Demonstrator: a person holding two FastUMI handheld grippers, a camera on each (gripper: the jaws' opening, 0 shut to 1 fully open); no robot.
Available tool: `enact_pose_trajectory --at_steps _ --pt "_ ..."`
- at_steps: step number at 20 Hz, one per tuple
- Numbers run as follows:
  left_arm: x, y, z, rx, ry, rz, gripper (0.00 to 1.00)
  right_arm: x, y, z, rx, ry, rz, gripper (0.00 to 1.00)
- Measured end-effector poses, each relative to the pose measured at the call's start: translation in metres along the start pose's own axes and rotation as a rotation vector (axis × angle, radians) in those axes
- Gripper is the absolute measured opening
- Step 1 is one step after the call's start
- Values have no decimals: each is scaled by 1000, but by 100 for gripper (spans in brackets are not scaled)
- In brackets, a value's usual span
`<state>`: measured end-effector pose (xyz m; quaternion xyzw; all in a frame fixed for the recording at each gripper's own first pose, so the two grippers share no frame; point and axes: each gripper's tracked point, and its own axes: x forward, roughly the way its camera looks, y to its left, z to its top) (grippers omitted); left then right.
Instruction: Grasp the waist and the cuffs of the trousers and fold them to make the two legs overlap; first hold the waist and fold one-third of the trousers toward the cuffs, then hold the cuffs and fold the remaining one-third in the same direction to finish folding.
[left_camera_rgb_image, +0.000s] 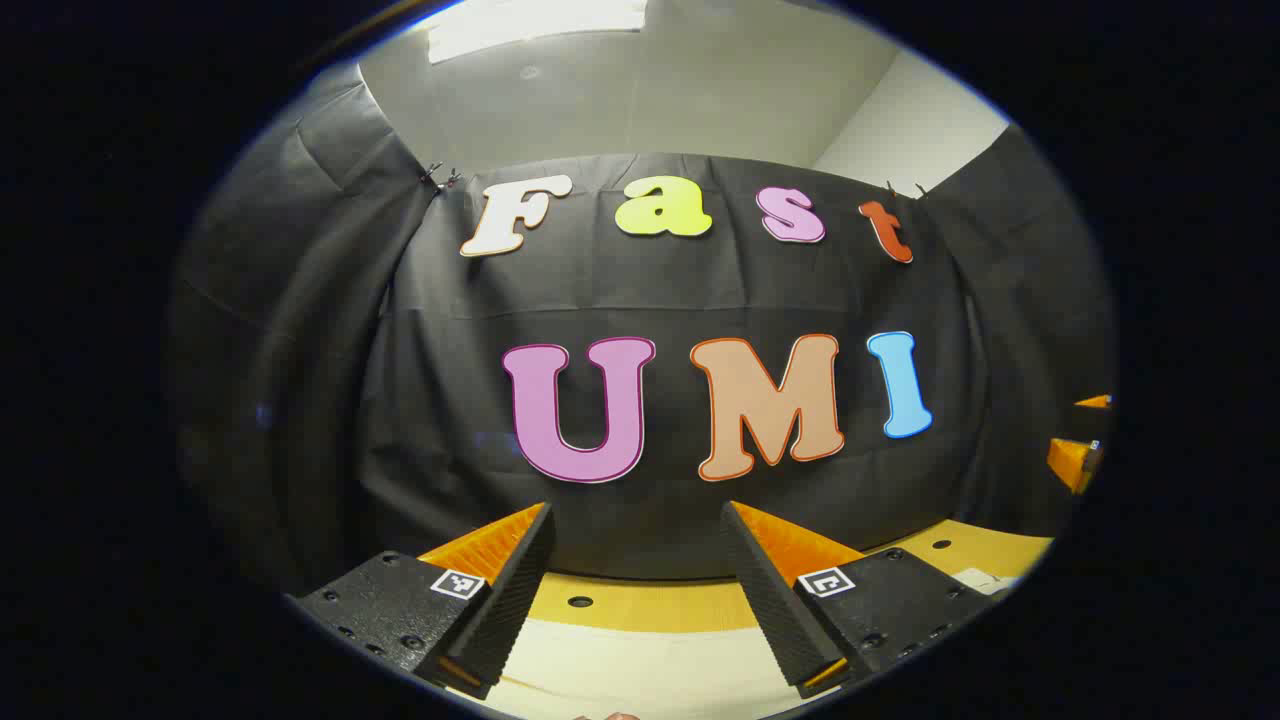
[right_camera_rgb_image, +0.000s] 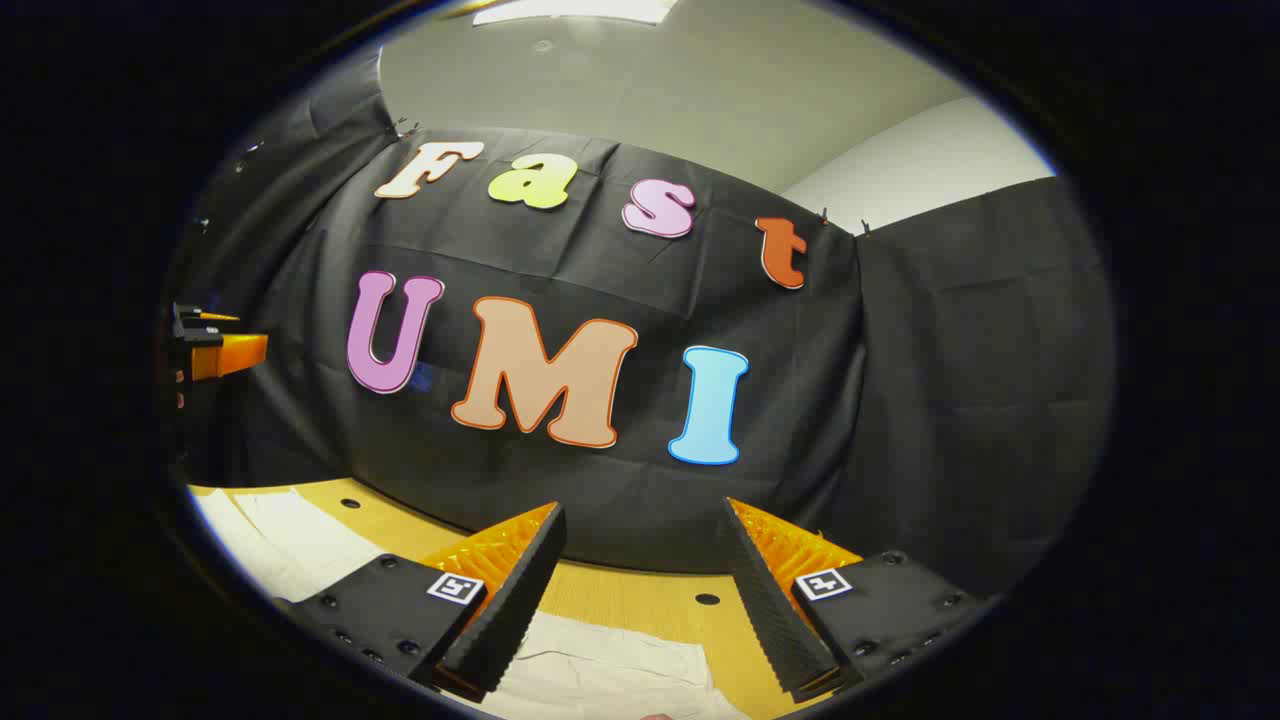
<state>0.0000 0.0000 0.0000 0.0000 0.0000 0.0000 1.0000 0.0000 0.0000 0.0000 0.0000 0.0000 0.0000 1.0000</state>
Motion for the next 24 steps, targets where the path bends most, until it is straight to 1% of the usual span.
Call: enact_pose_trajectory --at_steps 3,7,11,12,14,15,18,19,21,24 --pt "-1 -5 2 0 -6 -3 97 -1 5 -6 22 23 16 97" --pt "-3 -7 3 2 -8 -3 97 4 7 1 61 15 15 97" --pt "-4 -3 6 11 -12 4 96 6 5 2 62 13 11 97" --pt "-4 -3 5 13 -10 5 98 5 4 1 57 14 10 97" --pt "-5 -1 4 20 -10 9 98 4 5 -2 51 18 9 97" --pt "-5 -1 4 20 -10 7 96 5 5 -4 50 22 8 98" --pt "-5 0 1 16 -10 12 96 6 5 -3 68 23 -1 96" --pt "-5 0 1 12 -10 15 96 7 6 -3 76 21 -1 98" --pt "-6 0 -2 7 -4 15 96 6 8 -4 64 20 8 97" --pt "-5 3 -9 9 12 25 96 6 9 -13 2 35 45 97"
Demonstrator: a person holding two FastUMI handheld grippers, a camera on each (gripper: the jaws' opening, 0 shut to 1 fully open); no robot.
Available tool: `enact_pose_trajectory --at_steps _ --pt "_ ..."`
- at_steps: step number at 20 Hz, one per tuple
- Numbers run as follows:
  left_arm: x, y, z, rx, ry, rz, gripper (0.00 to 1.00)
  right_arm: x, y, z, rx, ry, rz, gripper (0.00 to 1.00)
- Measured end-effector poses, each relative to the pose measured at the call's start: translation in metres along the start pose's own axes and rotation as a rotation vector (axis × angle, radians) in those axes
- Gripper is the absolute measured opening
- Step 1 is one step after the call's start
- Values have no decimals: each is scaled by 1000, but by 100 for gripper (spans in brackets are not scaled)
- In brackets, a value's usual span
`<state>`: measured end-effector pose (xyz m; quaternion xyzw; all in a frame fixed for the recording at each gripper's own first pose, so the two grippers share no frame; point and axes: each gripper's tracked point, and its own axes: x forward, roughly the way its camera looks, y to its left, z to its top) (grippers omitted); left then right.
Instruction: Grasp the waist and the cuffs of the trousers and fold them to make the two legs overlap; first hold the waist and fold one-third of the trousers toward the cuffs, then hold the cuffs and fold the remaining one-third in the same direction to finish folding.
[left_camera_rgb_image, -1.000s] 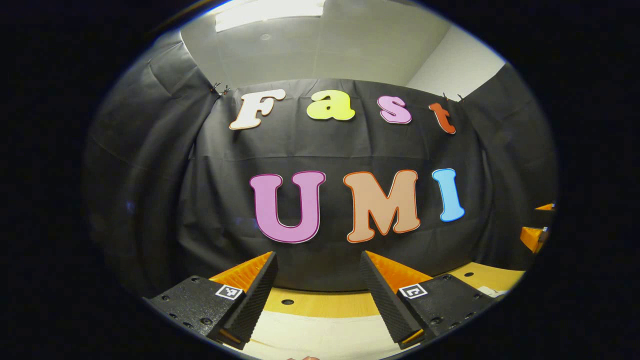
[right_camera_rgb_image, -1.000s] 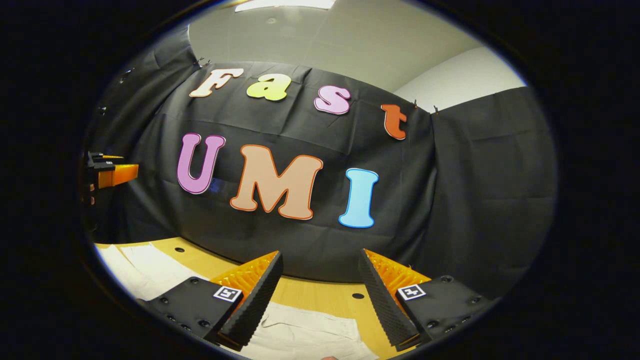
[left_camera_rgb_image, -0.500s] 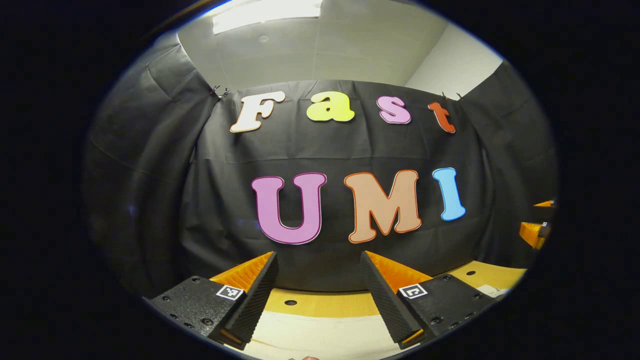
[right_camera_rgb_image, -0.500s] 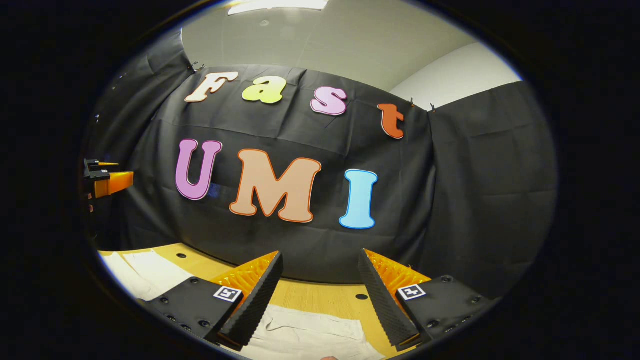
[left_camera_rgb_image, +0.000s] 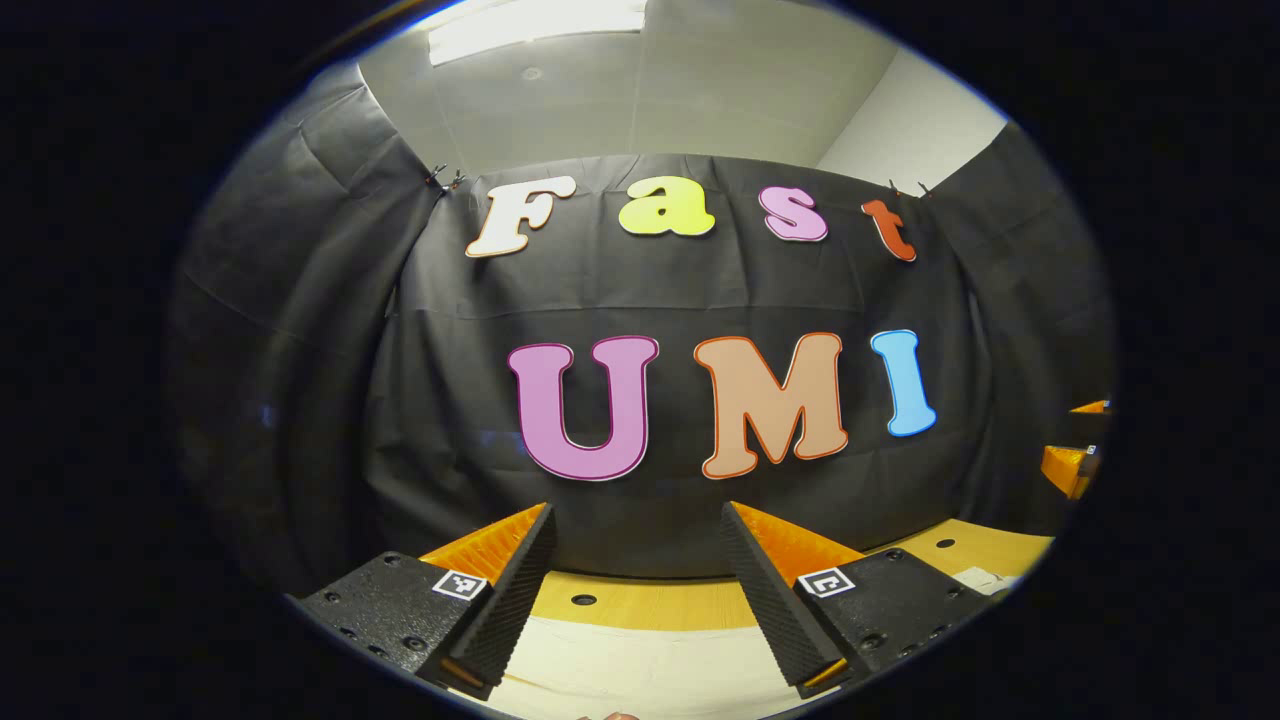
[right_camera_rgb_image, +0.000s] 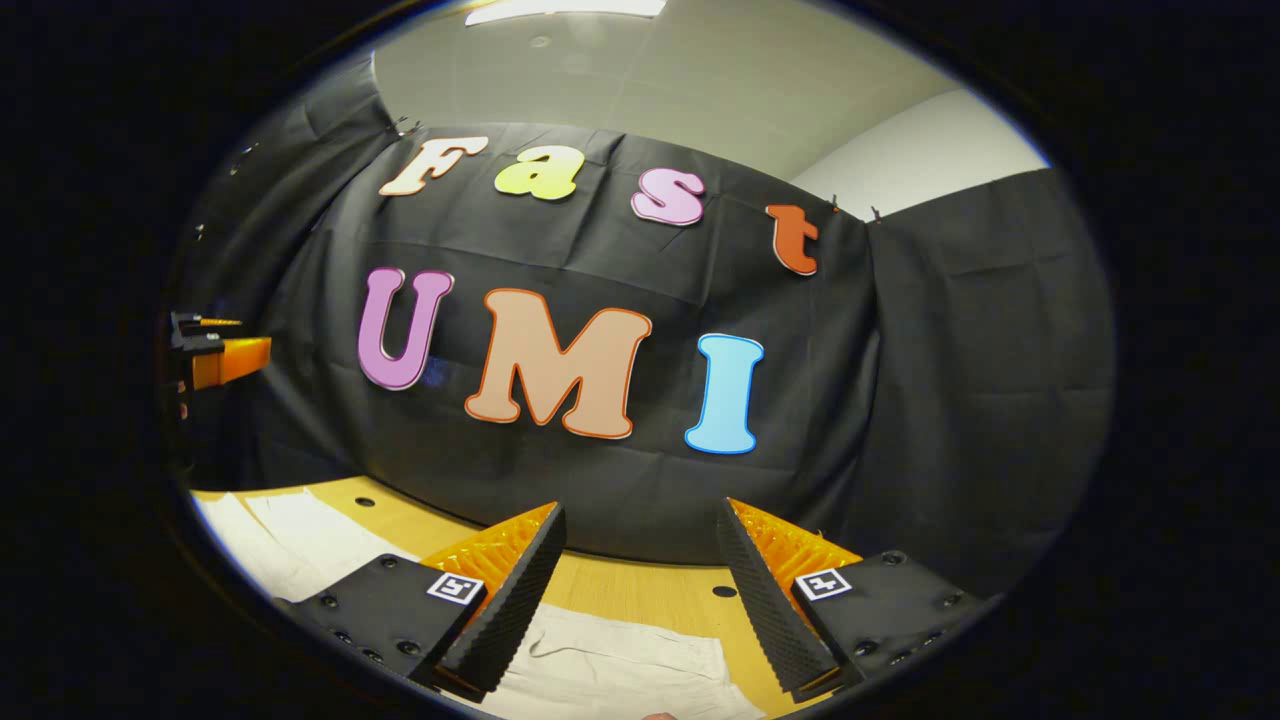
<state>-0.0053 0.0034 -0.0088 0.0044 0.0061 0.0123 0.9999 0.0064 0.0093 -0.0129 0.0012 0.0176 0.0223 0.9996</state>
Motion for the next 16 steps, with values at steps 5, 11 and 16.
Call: enact_pose_trajectory --at_steps 5,11,16 --pt "2 7 -6 -14 14 19 96 -3 -17 -25 -118 36 -1 97" --pt "4 6 -12 -5 26 23 96 -27 -19 -83 -371 119 82 98" --pt "5 2 -21 -14 49 22 96 -53 -17 -135 -540 191 173 97"
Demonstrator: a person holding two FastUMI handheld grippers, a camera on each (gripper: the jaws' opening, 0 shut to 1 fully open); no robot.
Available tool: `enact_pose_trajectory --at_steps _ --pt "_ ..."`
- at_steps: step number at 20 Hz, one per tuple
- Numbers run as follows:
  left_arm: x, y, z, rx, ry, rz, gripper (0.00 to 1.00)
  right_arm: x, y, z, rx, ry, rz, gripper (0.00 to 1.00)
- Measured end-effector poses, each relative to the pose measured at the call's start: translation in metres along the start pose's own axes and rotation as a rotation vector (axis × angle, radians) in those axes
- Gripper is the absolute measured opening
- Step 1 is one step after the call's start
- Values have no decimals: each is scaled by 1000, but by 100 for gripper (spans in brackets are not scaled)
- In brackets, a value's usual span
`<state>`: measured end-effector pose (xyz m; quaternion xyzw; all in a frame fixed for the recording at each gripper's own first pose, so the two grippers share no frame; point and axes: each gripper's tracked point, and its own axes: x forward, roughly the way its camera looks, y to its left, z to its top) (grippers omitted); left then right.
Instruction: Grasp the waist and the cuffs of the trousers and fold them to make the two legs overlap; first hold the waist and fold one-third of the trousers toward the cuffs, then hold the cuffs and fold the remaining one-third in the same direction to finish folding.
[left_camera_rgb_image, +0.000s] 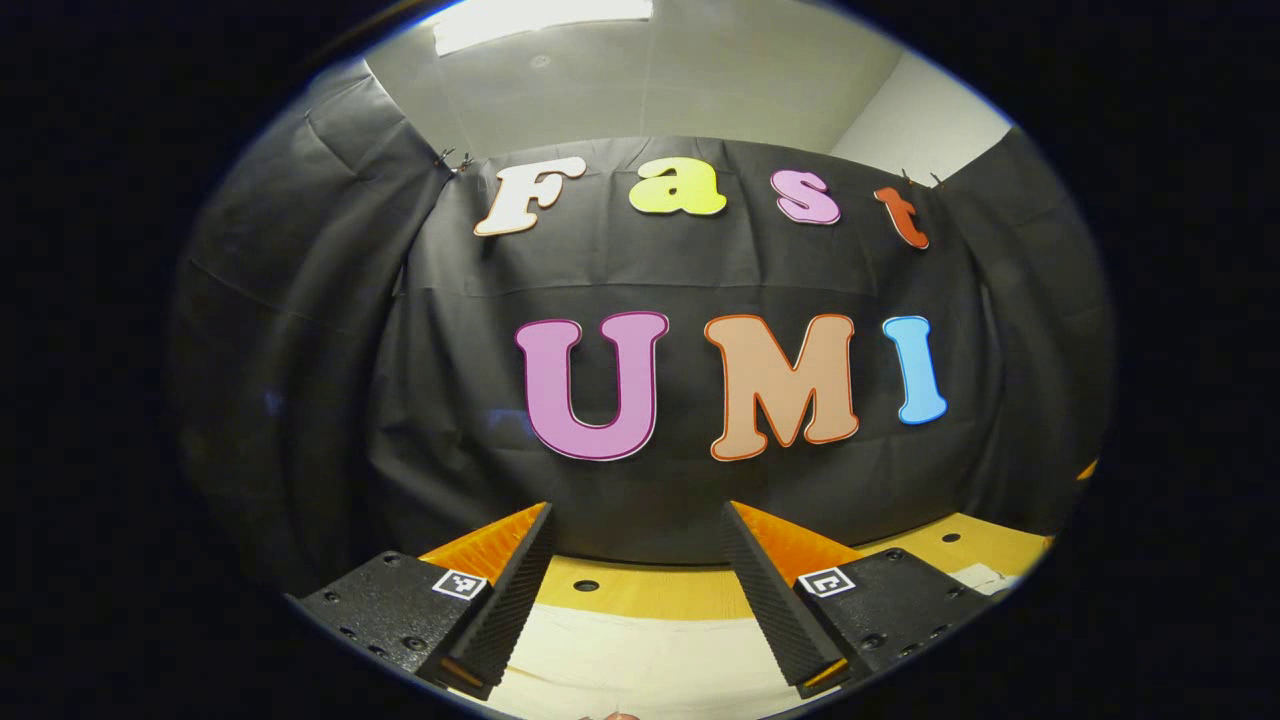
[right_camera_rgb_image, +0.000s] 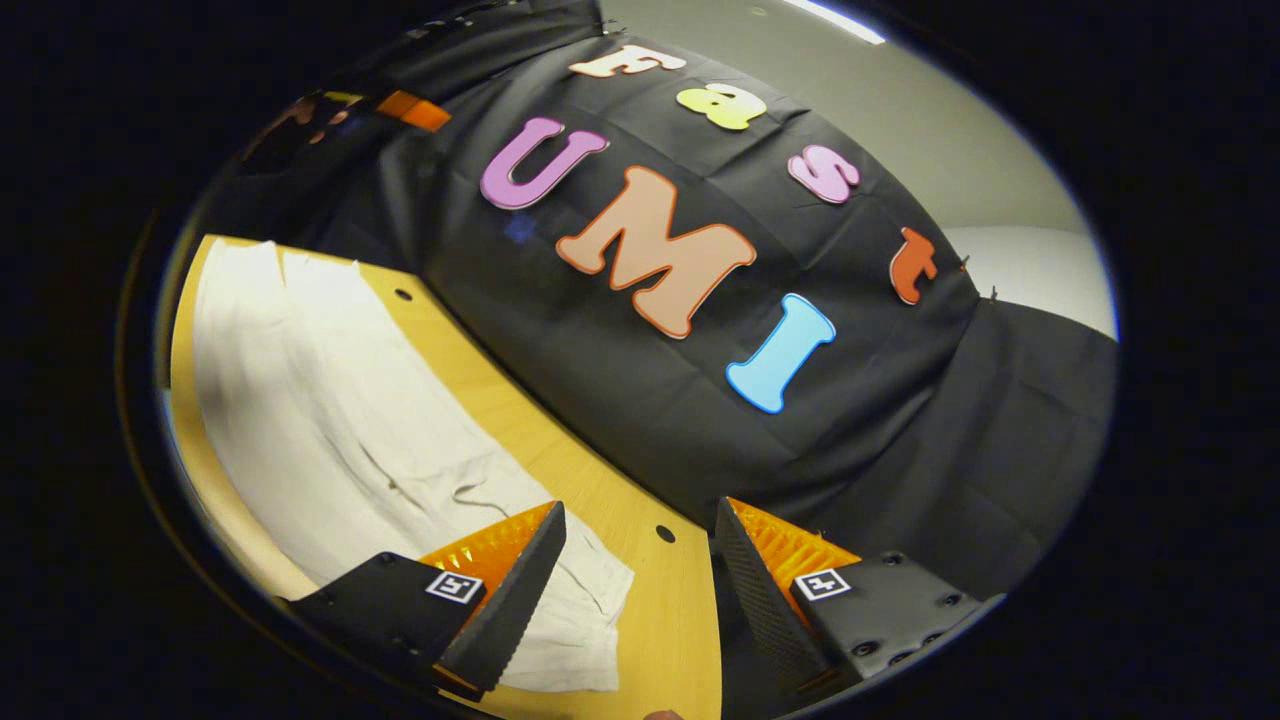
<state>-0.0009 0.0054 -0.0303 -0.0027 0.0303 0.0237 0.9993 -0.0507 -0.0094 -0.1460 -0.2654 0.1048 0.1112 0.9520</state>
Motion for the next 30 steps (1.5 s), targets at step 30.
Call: enact_pose_trajectory --at_steps 30 --pt "-1 8 -29 90 73 13 96 -38 148 -154 -576 200 537 93"
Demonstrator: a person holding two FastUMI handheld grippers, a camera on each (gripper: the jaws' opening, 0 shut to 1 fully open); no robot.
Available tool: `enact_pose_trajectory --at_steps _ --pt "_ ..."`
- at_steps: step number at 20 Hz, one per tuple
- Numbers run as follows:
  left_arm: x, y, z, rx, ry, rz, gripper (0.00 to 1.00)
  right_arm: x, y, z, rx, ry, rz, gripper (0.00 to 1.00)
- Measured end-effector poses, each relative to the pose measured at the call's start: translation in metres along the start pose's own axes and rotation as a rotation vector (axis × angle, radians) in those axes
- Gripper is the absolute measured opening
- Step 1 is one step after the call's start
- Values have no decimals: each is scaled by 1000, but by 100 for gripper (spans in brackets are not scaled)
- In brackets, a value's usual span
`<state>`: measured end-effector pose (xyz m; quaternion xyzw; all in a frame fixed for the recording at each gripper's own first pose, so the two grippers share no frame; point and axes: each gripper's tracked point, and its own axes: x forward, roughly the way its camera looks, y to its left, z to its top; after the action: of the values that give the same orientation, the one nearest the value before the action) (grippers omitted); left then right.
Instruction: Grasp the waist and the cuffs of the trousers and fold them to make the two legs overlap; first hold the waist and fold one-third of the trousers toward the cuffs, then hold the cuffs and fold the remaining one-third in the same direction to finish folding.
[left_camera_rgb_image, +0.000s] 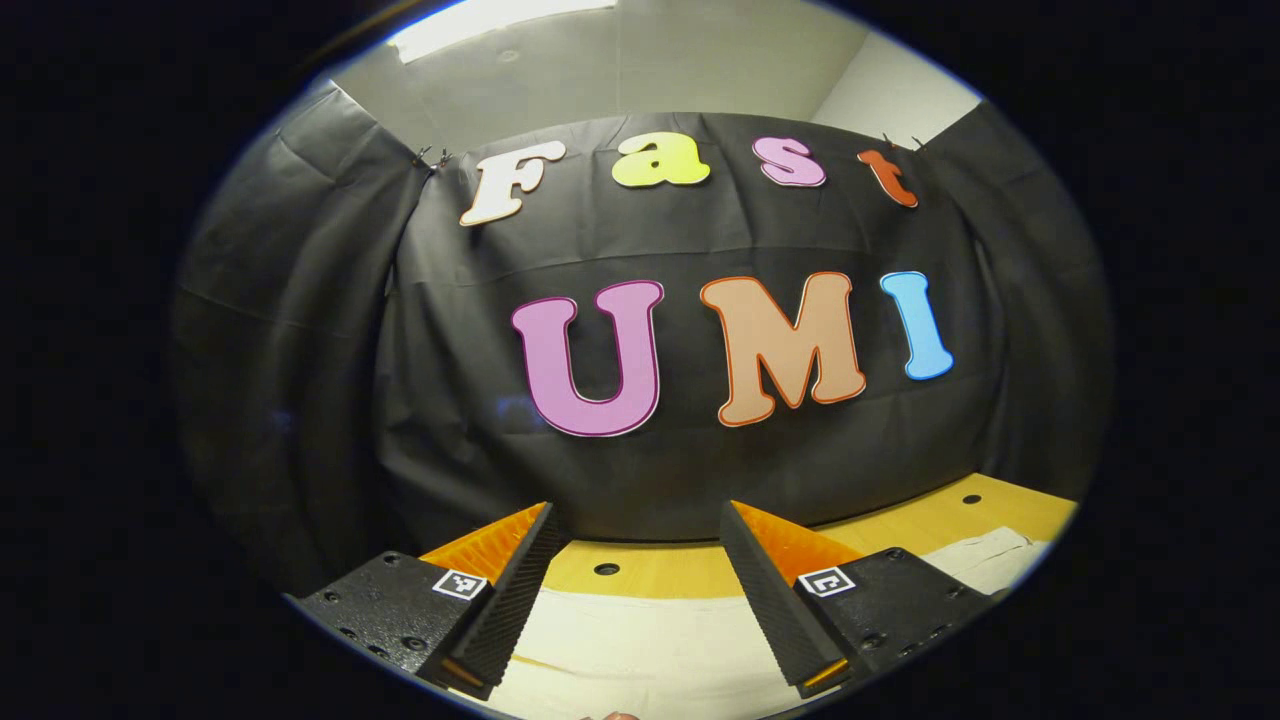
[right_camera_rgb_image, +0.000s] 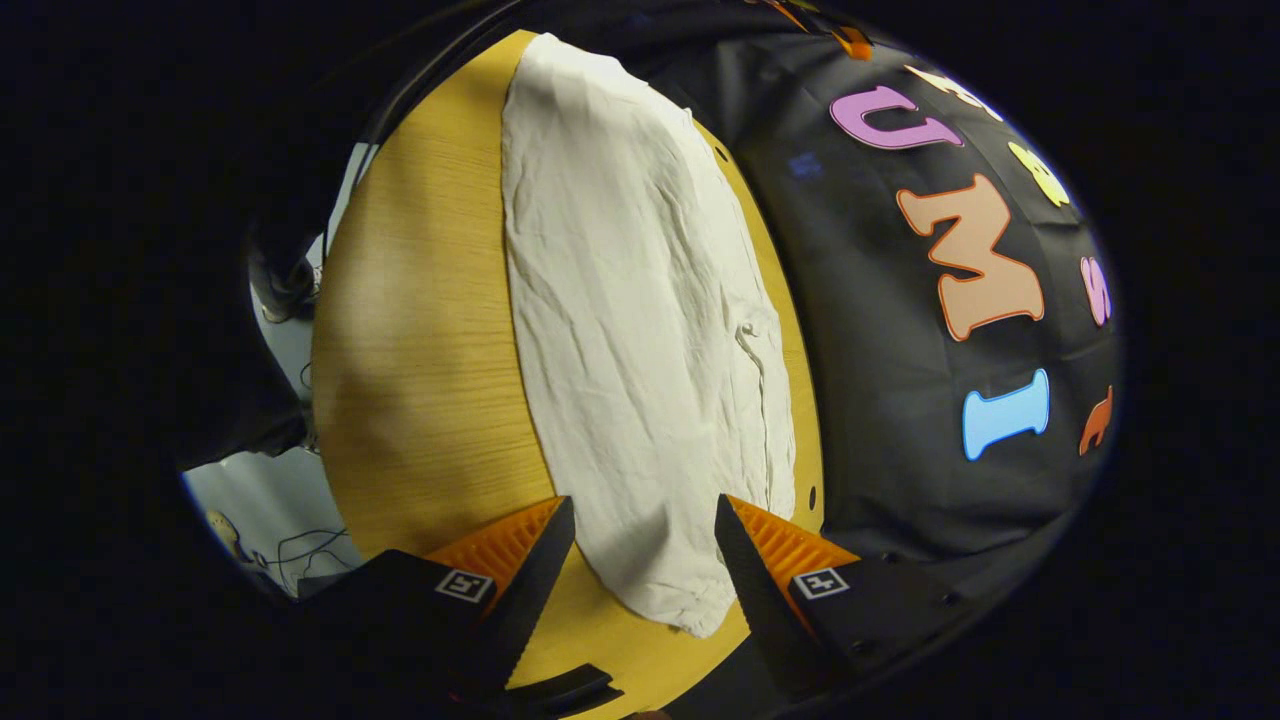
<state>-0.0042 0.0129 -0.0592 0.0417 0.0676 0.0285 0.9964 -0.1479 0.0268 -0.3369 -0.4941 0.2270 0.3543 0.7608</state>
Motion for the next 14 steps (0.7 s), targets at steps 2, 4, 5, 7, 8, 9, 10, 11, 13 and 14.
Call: enact_pose_trajectory --at_steps 2,4,5,7,8,9,10,11,13,14 --pt "-2 3 -3 0 6 6 96 13 -7 3 -11 11 -23 92" --pt "-3 4 -6 1 15 9 96 22 -11 7 -18 22 -34 89" --pt "-5 4 -7 5 16 9 96 28 -12 7 -13 29 -32 89" --pt "-7 6 -8 14 15 11 96 33 -10 6 14 47 -15 85" --pt "-6 6 -9 14 16 9 96 38 -7 6 24 57 2 79" --pt "-7 6 -12 14 22 8 96 40 0 5 31 67 23 70" --pt "-8 7 -15 14 30 7 96 41 3 5 21 77 26 50" --pt "-9 7 -19 18 37 6 96 42 5 10 -3 72 25 30" --pt "-11 10 -26 38 50 3 96 46 3 10 -38 70 -17 16" --pt "-12 11 -31 52 58 0 96 45 3 7 -14 75 -21 11"
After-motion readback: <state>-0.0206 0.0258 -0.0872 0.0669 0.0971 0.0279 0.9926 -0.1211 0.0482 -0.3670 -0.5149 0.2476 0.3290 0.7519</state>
